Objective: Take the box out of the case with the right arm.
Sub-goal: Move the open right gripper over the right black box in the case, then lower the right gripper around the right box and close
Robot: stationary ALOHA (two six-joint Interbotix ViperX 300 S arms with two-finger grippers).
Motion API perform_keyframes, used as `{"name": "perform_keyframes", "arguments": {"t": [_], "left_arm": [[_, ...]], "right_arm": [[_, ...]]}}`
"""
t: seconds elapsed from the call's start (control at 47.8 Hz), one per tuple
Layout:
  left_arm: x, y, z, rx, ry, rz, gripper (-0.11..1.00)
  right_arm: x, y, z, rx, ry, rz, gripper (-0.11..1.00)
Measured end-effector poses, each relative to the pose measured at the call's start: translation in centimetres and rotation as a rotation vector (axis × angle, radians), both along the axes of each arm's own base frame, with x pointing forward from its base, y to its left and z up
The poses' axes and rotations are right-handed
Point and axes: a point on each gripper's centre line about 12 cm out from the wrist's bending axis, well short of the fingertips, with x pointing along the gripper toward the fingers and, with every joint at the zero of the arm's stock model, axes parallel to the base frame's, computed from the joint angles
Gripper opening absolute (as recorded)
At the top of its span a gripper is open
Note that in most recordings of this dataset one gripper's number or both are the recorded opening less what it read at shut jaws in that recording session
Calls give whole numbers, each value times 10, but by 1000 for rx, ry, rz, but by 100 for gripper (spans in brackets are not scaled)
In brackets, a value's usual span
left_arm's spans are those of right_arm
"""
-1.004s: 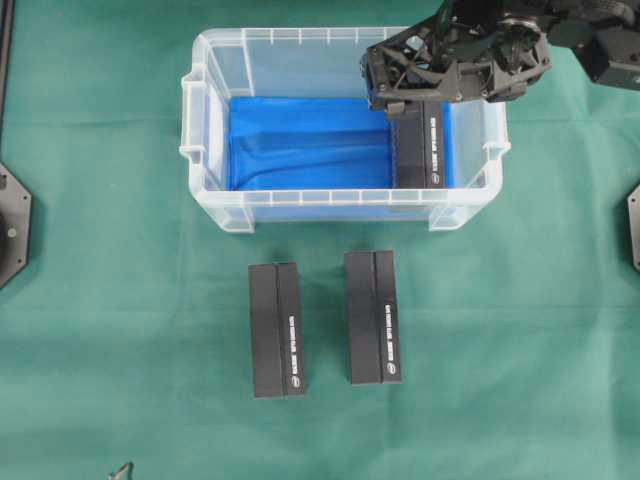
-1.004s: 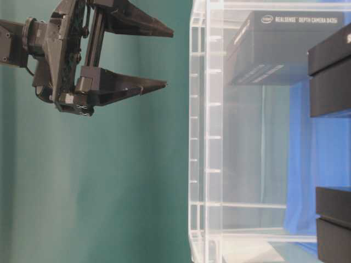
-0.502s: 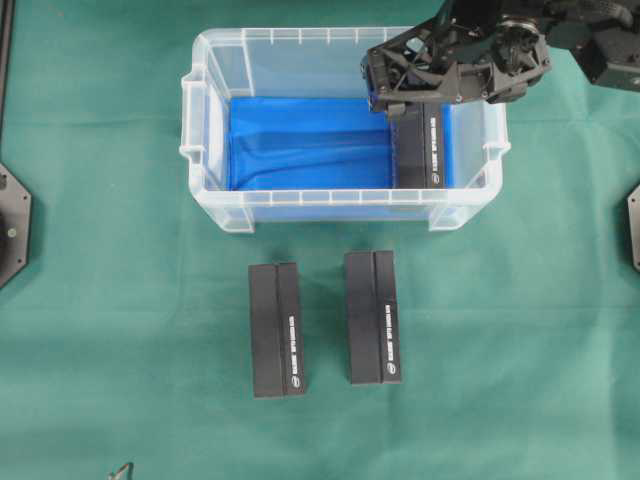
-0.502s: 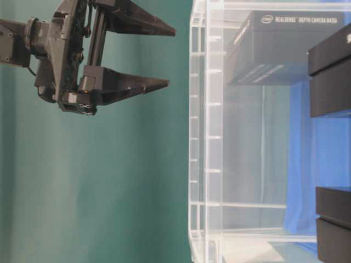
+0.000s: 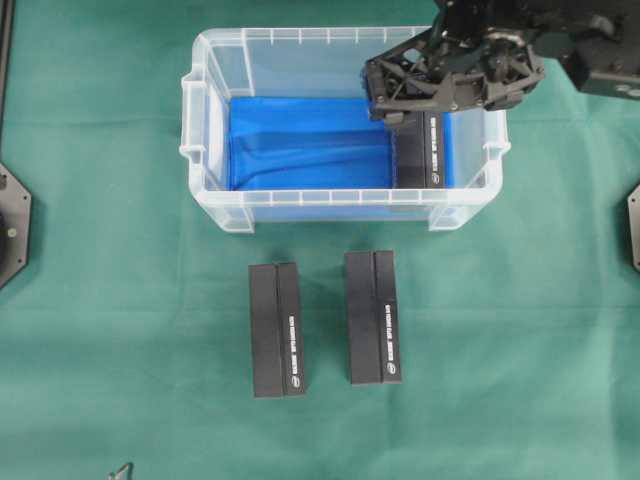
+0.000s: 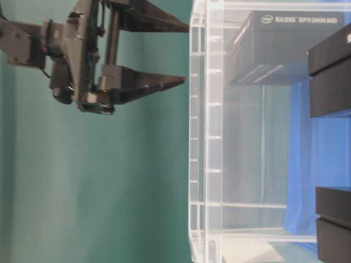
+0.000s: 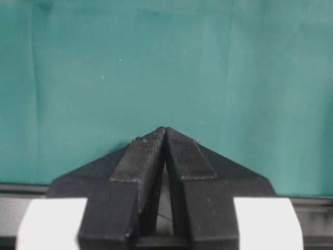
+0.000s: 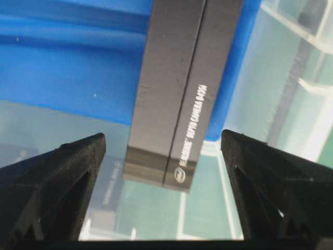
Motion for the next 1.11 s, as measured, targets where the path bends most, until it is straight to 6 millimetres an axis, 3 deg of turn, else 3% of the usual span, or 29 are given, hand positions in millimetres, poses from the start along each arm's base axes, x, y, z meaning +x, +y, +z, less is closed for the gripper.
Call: {"name": "perform_keyframes", "arguments": {"t": [0.732,1.108], "left_arm": [[0,0,0,0,-3,1,0],[1,0,0,0,-3,1,0]], "right_arm": [[5,2,-78,48,42,-58,89],[7,3,-82,61,29,-75,89]]}}
